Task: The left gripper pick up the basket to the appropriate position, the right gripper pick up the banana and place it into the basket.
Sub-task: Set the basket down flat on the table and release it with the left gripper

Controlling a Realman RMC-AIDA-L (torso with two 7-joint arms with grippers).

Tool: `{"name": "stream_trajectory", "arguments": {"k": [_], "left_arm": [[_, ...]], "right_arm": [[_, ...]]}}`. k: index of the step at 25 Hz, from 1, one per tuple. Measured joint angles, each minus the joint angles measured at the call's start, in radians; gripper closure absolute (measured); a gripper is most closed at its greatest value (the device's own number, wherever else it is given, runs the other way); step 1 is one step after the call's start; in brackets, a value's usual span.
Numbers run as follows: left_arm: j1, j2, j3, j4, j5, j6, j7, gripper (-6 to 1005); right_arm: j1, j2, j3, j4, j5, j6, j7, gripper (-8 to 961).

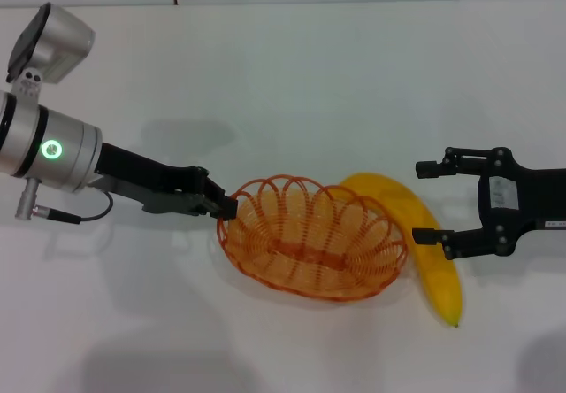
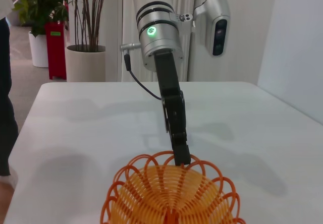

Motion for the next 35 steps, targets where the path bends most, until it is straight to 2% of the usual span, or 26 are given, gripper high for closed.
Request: {"name": "stream_trajectory", "arguments": {"k": [25,28,33,35], "left_arm": [[0.004,0.001,-0.004,-0.043,-0.058,-0.001,-0.035,933],[0.005,0.001,-0.004,-0.043,-0.066,-0.001,-0.034,863],[0.005,0.001,-0.003,-0.043,-0.066,0.004,-0.03,654],[0.005,0.001,0.001,-0.043,-0.066,0.007,-0.026,641]], "right_arm": [[-0.001,0.0,0.0,0.0,0.0,-0.003,0.0,120],[-0.003,0.0,0.0,0.0,0.0,-0.004,0.0,120],[-0.003,0.0,0.0,0.0,0.0,-0.005,0.0,121],[-0.002,0.0,0.0,0.0,0.0,-0.005,0.0,121]]}}
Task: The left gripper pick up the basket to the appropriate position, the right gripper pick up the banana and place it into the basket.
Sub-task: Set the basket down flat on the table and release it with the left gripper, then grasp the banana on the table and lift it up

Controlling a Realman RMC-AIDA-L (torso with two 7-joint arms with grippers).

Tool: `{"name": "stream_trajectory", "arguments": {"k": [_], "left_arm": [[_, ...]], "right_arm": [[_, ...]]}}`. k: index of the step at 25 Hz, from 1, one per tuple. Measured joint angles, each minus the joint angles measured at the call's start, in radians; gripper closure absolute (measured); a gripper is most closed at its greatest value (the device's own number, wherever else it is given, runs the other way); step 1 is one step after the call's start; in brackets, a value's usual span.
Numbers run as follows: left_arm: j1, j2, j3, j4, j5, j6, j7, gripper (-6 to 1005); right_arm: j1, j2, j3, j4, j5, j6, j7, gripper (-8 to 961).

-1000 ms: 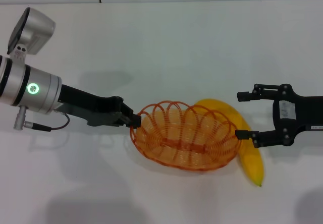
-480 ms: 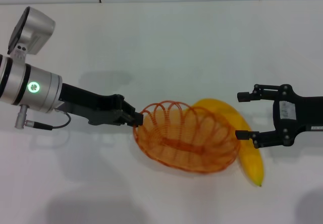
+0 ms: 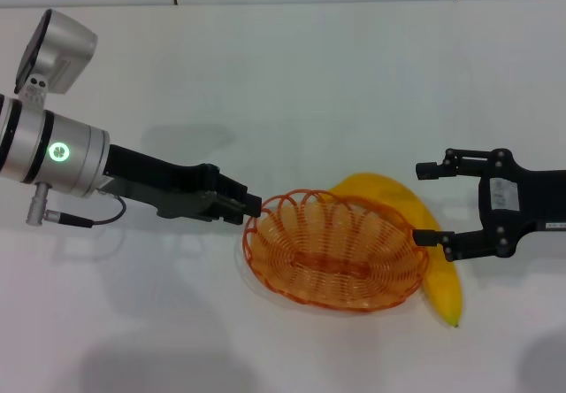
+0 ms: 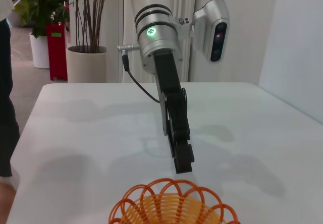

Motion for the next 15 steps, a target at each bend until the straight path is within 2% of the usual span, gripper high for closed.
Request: {"name": "stream_trajectory", "arguments": {"k": [9,12,15], "left_arm": [[0.0,0.0,0.001,0.009,0.0,0.001,0.028,583],[0.006,0.002,0.005,0.056,0.008,0.003,0.077,564],[0.039,0.002,0.008,0.185,0.024,0.004,0.127,544]], "right_arm": [[-0.003,0.0,0.0,0.0,0.0,0.0,0.0,120],[-0.007,-0.003,0.005,0.0,0.001,-0.002,0.0,120],[-0.009,-0.005,0.013,0.0,0.001,-0.004,0.0,120]]}}
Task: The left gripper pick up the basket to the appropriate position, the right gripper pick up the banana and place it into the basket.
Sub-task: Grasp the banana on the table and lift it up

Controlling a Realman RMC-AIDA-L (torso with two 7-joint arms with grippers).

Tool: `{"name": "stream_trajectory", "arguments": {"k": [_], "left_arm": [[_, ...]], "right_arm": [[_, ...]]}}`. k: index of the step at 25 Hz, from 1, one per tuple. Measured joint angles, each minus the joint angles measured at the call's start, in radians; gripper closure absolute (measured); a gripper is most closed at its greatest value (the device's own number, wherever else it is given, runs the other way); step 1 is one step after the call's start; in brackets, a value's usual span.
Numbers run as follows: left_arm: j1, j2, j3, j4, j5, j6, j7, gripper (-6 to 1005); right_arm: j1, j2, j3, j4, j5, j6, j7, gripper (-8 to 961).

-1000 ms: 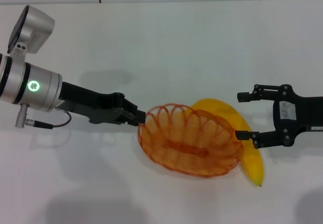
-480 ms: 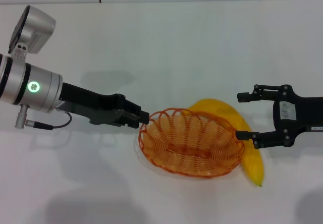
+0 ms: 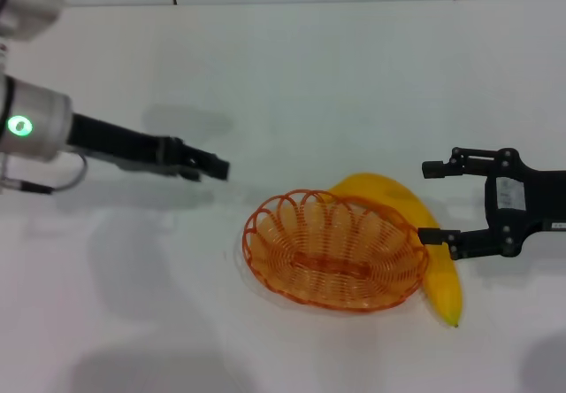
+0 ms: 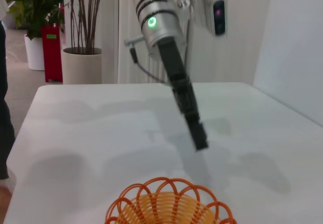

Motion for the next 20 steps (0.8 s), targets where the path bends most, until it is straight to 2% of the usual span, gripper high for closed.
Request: {"name": "stream_trajectory", "arguments": {"k": [5,8,13,16,20], "left_arm": [[0.038,0.008,-0.007,0.16,0.021,-0.006,0.218,512],[0.046,0.003,-0.008,0.187,0.025,-0.002,0.404,281],[0.068,0.0,0.021,0.17,0.041,0.028,0.574,182],[0.105,-0.005,0.024,0.169,0.02,0.041,0.682,181],[0.141,-0.007,0.02,0.169,-0.031,0.037,0.736,179]], "right_arm": [[-0.001,-0.002,0.009,0.0,0.001,0.002,0.0,121],[-0.002,-0.004,0.015,0.0,0.001,0.003,0.0,121],[-0.001,-0.004,0.042,0.0,0.001,-0.002,0.0,121],[-0.001,-0.005,0.063,0.0,0.001,-0.005,0.0,122],[-0.002,-0.004,0.068,0.0,0.02,-0.008,0.0,122]]}}
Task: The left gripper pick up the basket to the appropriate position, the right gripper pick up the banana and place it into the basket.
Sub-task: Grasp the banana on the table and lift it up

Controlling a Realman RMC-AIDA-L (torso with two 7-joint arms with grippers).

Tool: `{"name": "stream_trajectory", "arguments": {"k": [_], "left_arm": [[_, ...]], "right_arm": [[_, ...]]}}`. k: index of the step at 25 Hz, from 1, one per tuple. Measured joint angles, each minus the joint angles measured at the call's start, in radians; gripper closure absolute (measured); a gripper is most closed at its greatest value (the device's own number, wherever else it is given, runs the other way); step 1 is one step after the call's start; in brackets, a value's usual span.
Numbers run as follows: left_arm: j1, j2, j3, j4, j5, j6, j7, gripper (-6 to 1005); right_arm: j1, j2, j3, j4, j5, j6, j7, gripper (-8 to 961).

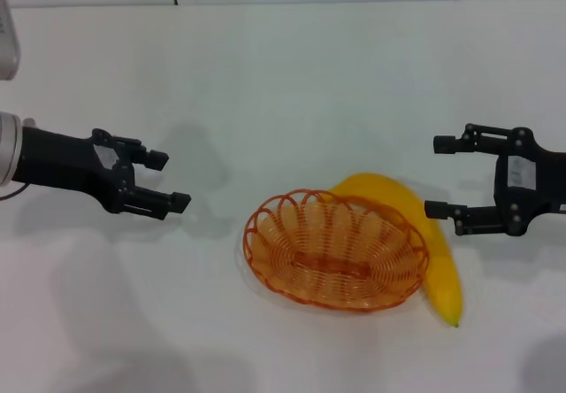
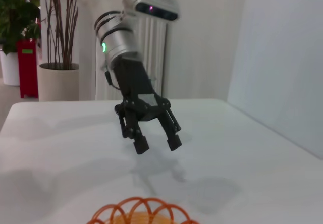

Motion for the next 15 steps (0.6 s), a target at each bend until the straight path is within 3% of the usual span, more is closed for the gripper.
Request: {"name": "stream_trajectory", "arguments": {"k": [15], "left_arm": [[0.054,-0.002,0.007,-0.013,-0.093,0.037,0.135,174]], "right_arm": [[0.001,-0.012,-0.001,-0.023,0.006,-0.038,0.05,120]]}}
